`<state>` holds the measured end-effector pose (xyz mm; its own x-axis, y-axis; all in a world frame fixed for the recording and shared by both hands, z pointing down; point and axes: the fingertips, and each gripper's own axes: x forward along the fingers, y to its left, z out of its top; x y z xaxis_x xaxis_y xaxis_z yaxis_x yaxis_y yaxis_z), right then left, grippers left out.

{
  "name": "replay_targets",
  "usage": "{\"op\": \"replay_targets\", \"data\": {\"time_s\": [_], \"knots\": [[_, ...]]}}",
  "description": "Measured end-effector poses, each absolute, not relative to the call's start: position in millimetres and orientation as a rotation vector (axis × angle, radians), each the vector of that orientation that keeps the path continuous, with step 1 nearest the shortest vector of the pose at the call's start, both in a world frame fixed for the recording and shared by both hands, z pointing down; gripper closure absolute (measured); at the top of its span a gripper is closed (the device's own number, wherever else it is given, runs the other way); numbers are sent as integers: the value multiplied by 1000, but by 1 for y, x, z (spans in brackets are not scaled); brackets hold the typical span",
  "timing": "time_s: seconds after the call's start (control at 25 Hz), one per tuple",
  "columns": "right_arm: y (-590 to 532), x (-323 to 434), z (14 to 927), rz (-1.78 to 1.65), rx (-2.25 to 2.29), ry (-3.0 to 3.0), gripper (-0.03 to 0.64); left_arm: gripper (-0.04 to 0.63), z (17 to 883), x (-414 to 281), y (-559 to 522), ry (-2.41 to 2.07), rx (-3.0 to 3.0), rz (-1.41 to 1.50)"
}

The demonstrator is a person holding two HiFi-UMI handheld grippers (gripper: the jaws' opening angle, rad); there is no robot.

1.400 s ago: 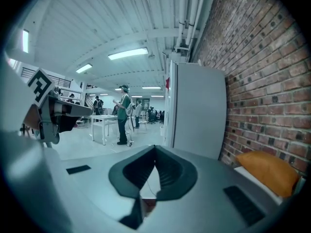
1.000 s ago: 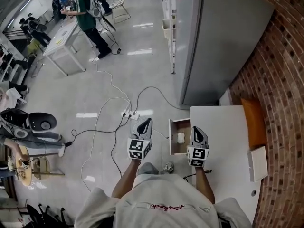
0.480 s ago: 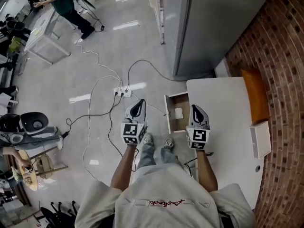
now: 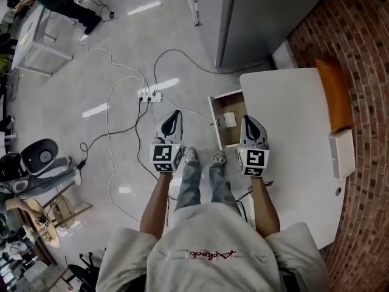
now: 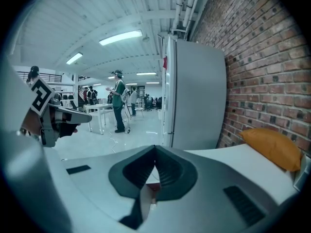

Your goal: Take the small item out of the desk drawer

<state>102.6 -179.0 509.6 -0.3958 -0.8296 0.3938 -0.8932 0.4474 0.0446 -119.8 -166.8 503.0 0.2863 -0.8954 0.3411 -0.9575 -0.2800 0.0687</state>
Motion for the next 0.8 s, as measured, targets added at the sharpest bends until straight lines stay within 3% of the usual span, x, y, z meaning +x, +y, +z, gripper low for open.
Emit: {"op": "replay_targets", "data": {"time_s": [0.8], "knots": [[-145,97,620,460,1440,-2225,604,586,620,-101,-152,-1513,2227,441]]}}
